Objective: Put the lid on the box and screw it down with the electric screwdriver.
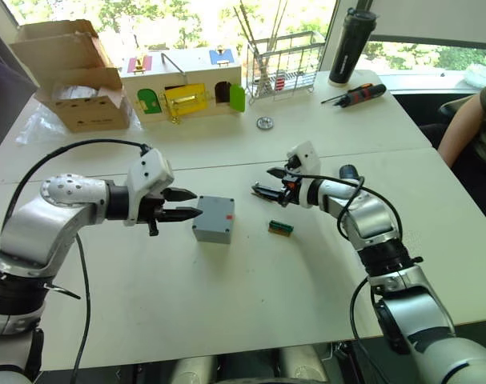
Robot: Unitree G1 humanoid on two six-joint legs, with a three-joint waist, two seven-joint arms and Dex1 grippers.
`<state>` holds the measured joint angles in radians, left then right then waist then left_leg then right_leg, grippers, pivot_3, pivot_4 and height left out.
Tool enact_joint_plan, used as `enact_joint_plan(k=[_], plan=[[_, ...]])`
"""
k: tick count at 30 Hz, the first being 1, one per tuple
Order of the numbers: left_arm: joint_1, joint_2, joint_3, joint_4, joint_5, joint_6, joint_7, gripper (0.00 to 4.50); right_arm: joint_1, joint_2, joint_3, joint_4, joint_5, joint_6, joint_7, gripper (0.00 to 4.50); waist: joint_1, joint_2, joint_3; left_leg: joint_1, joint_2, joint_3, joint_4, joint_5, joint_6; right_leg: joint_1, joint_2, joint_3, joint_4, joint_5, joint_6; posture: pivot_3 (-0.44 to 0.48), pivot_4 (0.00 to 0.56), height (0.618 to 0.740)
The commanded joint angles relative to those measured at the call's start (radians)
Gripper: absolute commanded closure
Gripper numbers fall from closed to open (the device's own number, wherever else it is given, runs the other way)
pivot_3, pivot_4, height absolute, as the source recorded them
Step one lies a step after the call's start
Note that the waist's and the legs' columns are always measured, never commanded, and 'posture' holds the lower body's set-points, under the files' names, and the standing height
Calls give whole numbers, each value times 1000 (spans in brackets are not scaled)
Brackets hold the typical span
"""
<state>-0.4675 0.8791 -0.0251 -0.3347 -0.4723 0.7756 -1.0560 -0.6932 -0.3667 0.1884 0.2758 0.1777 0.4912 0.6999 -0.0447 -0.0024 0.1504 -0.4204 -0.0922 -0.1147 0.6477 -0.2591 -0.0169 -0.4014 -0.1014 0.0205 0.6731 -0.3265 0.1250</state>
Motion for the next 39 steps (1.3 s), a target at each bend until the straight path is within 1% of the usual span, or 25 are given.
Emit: enact_joint_plan(k=[1, 12, 14, 15, 17, 20, 21, 29, 39], plan=[[-15, 6, 31, -21, -24, 7, 11, 2626, -36, 15, -20, 36, -12, -46, -1, 1158, 0, 0, 0, 0, 0, 0, 0, 0, 0, 0, 0, 0, 0, 0, 0, 0, 150, 740], [9, -4, 25, -4, -30, -12, 38, 2626, -51, 50, -33, 86, -18, -67, -4, 1158, -1, 0, 0, 0, 0, 0, 0, 0, 0, 0, 0, 0, 0, 0, 0, 0, 150, 740], [14, -3, 22, -3, -25, -15, 42, 2626, -48, 51, -29, 86, -22, -67, -3, 1734, -1, 0, 0, 0, 0, 0, 0, 0, 0, 0, 0, 0, 0, 0, 0, 0, 150, 740], [16, -3, 22, -2, -24, -16, 45, 2626, -48, 51, -29, 87, -23, -67, -4, 1838, -1, 0, 0, 0, 0, 0, 0, 0, 0, 0, 0, 0, 0, 0, 0, 0, 150, 740], [18, -7, 24, -2, -24, -15, 51, 2626, -48, 52, -29, 90, -25, -68, -5, 2628, -1, 0, 0, 0, 0, 0, 0, 0, 0, 0, 0, 0, 0, 0, 0, 0, 150, 740], [23, -7, 26, -2, -25, -17, 55, 2626, -49, 54, -30, 96, -31, -69, -8, 4089, -1, 0, 0, 0, 0, 0, 0, 0, 0, 0, 0, 0, 0, 0, 0, 0, 150, 740], [24, -7, 26, -1, -25, -18, 56, 2626, -49, 55, -29, 97, -33, -70, -8, 4450, -1, 0, 0, 0, 0, 0, 0, 0, 0, 0, 0, 0, 0, 0, 0, 0, 150, 740], [22, -13, 32, 7, -29, -22, 63, 2626, -51, 55, -31, 82, -40, -65, -7, 4450, -1, 0, 0, 0, 0, 0, 0, 0, 0, 0, 0, 0, 0, 0, 0, 0, 150, 740], [22, -26, 34, 50, -24, -44, 69, 2626, -57, 37, -58, -42, -13, -4, 4, 4450, -1, 0, 0, 0, 0, 0, 0, 0, 0, -1, 0, 0, 2, 0, 0, 0, 150, 740]])
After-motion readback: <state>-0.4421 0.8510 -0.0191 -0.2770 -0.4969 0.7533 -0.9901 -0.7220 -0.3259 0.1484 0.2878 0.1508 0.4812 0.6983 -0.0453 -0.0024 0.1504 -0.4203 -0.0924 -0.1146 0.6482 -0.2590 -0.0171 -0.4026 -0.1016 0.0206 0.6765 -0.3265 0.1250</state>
